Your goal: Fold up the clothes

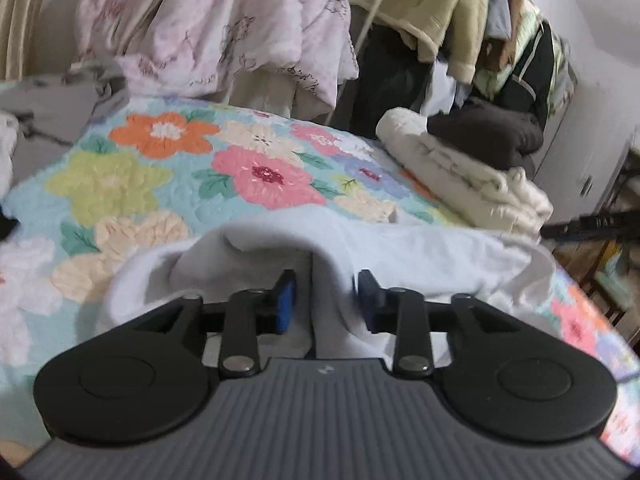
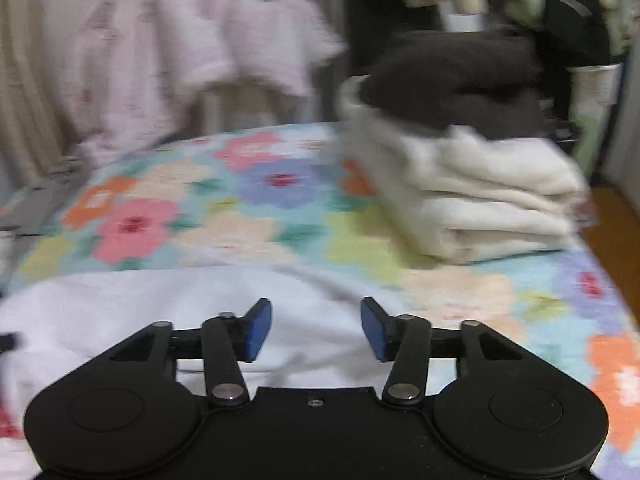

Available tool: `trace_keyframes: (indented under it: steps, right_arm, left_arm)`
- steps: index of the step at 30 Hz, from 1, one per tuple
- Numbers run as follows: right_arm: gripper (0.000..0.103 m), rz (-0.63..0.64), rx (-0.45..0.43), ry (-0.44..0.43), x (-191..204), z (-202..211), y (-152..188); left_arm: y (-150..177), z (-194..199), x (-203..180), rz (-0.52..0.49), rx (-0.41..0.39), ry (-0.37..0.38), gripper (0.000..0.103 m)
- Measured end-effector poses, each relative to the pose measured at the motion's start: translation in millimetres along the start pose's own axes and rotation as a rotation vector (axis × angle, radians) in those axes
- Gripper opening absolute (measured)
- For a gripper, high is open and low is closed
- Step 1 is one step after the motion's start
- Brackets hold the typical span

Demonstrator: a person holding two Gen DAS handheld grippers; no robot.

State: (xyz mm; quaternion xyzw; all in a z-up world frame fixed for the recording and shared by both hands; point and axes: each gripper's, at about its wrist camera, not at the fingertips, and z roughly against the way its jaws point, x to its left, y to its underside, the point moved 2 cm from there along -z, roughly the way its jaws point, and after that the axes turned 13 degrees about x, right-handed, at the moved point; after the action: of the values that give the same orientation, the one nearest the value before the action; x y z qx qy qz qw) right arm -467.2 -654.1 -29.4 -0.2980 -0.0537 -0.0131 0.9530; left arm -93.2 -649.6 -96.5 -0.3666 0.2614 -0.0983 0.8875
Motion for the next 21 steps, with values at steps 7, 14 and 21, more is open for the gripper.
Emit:
trace_keyframes:
  steps: [7,14,21]
  right_arm:
    - [0.058,0.090,0.124,-0.319,69,-23,5]
    - [0.059,0.210,0.116,-0.408,121,-19,-11]
    - [0.078,0.391,0.132,-0.434,154,-40,-25]
  left_arm:
    - [4,11,-19,-0.060,-0.027,0.121,0.008]
    - [37,16,-45,-0.133,0.088,0.296,0.009]
    - [45,-7,-52,-0.037,0.150,0.364,0.010]
